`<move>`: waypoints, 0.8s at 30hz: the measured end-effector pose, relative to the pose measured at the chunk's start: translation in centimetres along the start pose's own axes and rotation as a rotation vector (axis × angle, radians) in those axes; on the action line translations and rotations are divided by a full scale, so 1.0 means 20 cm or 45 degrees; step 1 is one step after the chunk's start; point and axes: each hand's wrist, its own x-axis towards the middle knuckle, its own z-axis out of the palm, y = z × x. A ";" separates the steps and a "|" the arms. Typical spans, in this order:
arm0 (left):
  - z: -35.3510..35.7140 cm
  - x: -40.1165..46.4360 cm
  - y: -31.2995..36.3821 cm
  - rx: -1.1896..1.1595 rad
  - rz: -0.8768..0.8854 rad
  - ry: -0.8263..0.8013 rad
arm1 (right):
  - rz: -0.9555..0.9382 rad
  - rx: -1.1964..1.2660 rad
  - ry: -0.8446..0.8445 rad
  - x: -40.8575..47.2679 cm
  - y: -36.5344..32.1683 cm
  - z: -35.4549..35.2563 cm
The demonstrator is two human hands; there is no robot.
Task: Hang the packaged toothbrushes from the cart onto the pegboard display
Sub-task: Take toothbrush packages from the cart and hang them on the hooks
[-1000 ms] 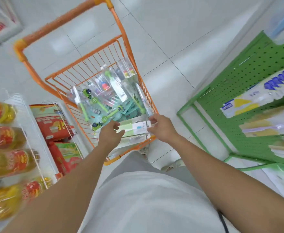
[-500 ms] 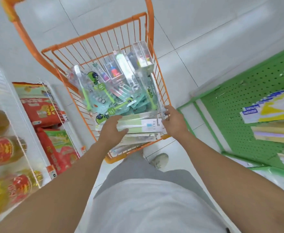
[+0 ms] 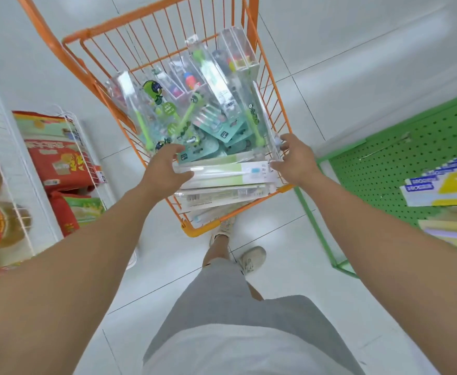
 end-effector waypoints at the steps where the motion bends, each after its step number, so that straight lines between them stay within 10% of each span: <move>1: 0.00 0.03 0.00 0.029 0.018 -0.018 | -0.005 -0.007 -0.006 0.03 -0.01 -0.02; 9: 0.02 0.12 0.06 0.021 0.054 -0.098 | -0.130 -0.063 0.197 0.08 -0.09 -0.03; 24: -0.08 0.21 0.04 0.130 0.020 0.033 | -0.210 0.109 -0.050 0.24 -0.13 0.04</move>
